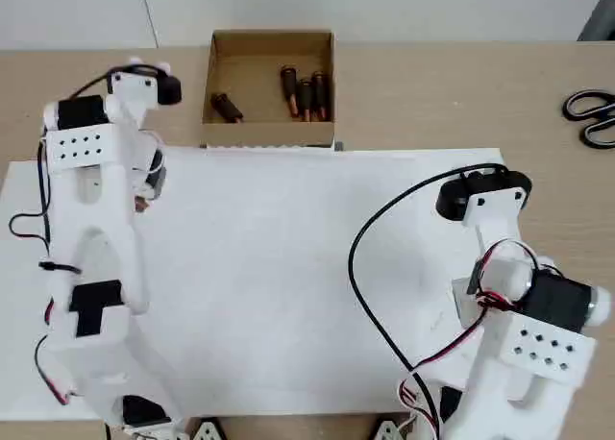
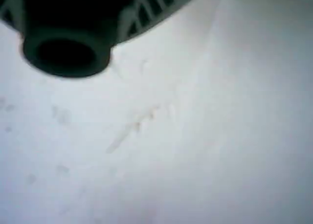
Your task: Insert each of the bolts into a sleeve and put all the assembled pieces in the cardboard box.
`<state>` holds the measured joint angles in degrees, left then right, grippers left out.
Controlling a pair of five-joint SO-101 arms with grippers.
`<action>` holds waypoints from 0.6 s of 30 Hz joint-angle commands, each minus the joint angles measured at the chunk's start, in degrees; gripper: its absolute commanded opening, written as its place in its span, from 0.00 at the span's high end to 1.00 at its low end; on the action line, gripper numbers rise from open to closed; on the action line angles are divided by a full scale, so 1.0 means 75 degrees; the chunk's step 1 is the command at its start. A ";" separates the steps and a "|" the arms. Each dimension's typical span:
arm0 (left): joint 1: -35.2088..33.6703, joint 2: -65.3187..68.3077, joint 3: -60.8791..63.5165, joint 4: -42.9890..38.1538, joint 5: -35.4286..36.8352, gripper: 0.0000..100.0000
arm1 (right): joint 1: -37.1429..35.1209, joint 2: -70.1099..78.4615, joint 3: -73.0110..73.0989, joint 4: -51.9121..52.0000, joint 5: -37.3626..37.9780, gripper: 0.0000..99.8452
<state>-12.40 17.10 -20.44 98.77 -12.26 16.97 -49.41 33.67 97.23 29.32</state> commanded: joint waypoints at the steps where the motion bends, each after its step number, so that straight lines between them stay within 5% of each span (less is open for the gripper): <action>1: 0.0223 -0.0844 -0.0076 -0.0012 0.0715 0.99 | 0.0006 -0.0147 0.0223 -0.0100 -0.0070 1.00; 5: 0.0188 -0.0844 -0.0053 -0.0305 0.1887 0.99 | 0.0006 -0.0147 0.0481 -0.0182 -0.0070 1.00; 10: 0.0223 -0.0832 0.0322 0.0000 0.6693 0.99 | 0.0006 -0.0147 0.0481 -0.0182 -0.0070 1.00; 18: 0.0434 -0.0821 0.1377 -0.0457 1.1382 0.99 | 0.0006 -0.0147 0.0481 -0.0182 -0.0070 1.00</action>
<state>-9.49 14.29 -11.21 97.63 59.47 16.97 -49.32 37.54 96.62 29.32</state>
